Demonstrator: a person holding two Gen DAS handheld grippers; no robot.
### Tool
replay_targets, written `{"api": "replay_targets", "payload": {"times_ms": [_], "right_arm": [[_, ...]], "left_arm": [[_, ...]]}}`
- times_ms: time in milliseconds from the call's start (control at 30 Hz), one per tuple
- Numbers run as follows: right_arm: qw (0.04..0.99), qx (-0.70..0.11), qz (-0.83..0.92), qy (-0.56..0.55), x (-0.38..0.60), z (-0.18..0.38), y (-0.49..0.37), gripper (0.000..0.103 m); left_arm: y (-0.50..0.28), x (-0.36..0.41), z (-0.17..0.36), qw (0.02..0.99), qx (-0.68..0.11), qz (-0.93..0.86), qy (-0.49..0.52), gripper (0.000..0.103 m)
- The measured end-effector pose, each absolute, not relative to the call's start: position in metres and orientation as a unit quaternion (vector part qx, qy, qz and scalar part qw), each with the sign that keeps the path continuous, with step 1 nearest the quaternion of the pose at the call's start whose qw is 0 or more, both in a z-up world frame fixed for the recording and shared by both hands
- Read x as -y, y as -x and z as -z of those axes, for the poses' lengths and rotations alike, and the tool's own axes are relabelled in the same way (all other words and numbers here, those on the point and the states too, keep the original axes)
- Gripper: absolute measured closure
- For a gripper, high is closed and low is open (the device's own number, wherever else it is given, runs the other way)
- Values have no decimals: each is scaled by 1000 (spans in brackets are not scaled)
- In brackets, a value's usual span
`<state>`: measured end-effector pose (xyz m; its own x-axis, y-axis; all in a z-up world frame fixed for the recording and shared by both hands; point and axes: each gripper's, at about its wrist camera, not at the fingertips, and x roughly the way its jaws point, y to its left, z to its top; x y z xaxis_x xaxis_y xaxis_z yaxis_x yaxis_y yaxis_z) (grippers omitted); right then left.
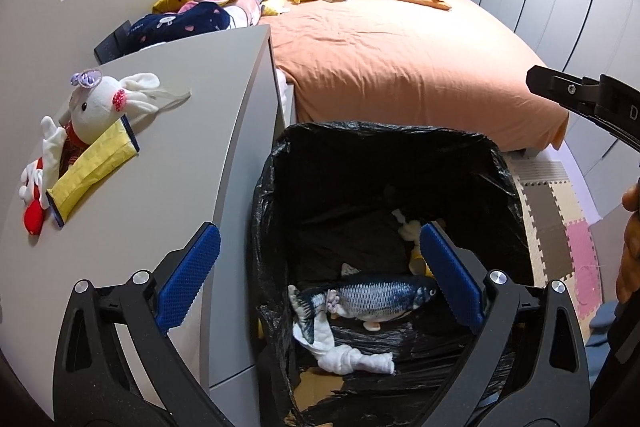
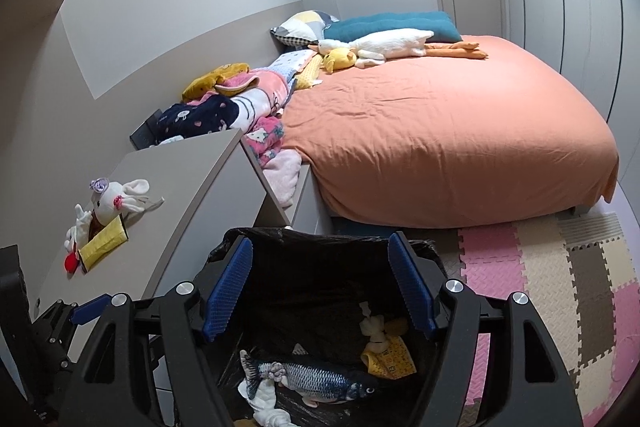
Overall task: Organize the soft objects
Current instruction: 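Move both tools back over the table toward the bunny and yellow wrapper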
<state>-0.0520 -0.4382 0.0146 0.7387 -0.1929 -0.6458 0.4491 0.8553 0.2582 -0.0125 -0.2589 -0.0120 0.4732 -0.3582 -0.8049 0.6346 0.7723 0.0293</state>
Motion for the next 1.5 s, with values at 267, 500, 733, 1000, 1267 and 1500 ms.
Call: {"api": "replay_targets", "payload": {"times_ms": [267,500,733,1000,1267,1500], "right_arm": [[909,-328,168,-195,428,-11,35,32],[908,-339,158,-188,417,-7,16,32],[906,-354,141,-182,400,-1,-6,32],[908,-365,118,-169,374,2,-33,32],[907,-375,99,-163,350,8,-60,32],[906,-385,81,-153,329,11,-85,32]], "left_arm": [[2,252,18,841,-430,287,-161,6],[-11,238,20,845,-433,273,-154,6],[-28,213,20,853,-434,251,-146,6],[-49,182,23,859,-438,229,-135,6],[-68,154,24,863,-438,214,-136,6],[-88,124,23,870,-438,191,-123,6]]}}
